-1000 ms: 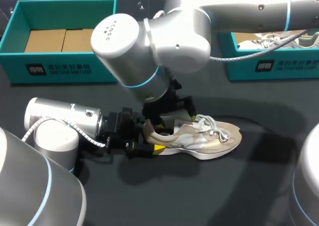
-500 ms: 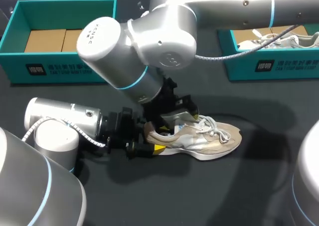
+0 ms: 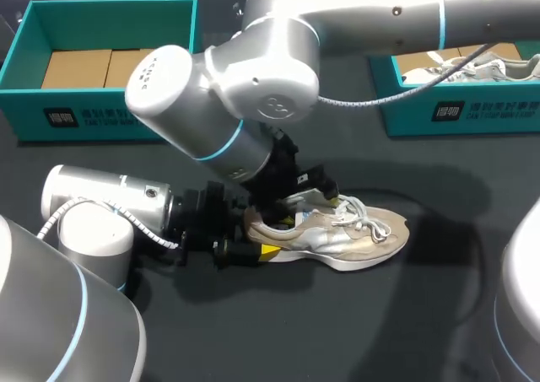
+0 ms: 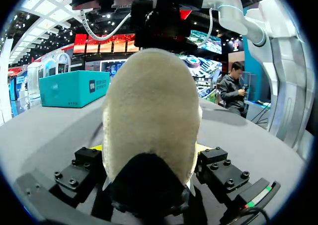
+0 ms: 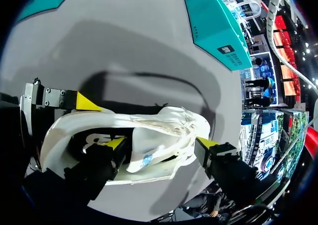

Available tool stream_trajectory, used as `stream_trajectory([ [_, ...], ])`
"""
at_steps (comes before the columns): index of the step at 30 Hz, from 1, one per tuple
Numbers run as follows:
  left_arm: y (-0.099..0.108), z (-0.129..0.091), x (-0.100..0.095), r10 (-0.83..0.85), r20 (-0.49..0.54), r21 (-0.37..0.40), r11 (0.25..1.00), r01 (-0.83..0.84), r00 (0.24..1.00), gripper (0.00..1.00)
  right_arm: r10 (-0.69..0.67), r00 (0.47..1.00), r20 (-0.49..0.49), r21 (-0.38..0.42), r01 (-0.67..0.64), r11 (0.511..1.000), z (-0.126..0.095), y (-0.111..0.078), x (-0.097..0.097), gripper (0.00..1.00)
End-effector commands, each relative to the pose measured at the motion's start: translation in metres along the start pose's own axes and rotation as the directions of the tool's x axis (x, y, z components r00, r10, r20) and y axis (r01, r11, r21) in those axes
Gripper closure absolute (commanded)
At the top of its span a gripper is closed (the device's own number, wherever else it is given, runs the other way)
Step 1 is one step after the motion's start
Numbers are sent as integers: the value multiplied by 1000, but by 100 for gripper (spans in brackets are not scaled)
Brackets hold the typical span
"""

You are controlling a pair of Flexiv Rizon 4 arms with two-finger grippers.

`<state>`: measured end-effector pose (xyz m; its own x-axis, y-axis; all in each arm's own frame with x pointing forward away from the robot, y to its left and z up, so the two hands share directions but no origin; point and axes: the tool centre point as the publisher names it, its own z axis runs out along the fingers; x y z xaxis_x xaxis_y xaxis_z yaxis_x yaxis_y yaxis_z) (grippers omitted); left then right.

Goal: Take the shoe out of the shoebox, open the shoe tongue, remove and reinsert the insole, then place the shoe into the shoebox

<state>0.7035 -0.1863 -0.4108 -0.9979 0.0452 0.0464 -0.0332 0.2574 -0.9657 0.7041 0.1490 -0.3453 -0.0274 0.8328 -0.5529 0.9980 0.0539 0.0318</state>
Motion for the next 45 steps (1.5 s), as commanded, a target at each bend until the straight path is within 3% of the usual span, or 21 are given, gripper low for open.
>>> stream_trajectory([
  [1, 1, 0, 0, 0, 0, 1, 1000, 0, 1000, 100, 471, 882, 7, -3, -471, 882, 1, -5, 1, 55],
  [14, 1, 0, 0, 0, 0, 1, 1000, 0, 1000, 100, 490, 871, 16, 10, -490, 871, -7, -10, -14, 72],
  [16, 1, 0, 0, 0, 0, 1, 1000, 0, 1000, 100, 483, 875, 9, 24, -484, 875, -7, -9, -18, 82],
  [18, 1, 0, 0, 0, 0, 1, 1000, 0, 1000, 100, 467, 884, -1, 30, -466, 884, -7, -8, -24, 100],
  [22, 1, 0, 0, 0, 0, 1, 1000, 0, 1000, 100, 409, 908, -92, 22, -409, 912, -6, -4, -34, 100],
  [24, 1, 0, 0, 0, 0, 1, 1000, 0, 1000, 100, 346, 915, -207, 16, -350, 936, -4, -3, -36, 100],
  [40, 1, 0, 0, 0, 0, 1, 1000, 0, 1000, 100, 346, 915, -207, 16, -350, 936, -4, -3, -36, 100],
  [45, 1, 0, 0, 0, 0, 1, 1000, 0, 1000, 100, 267, 915, -302, 26, -271, 962, -5, -2, -51, 100],
])
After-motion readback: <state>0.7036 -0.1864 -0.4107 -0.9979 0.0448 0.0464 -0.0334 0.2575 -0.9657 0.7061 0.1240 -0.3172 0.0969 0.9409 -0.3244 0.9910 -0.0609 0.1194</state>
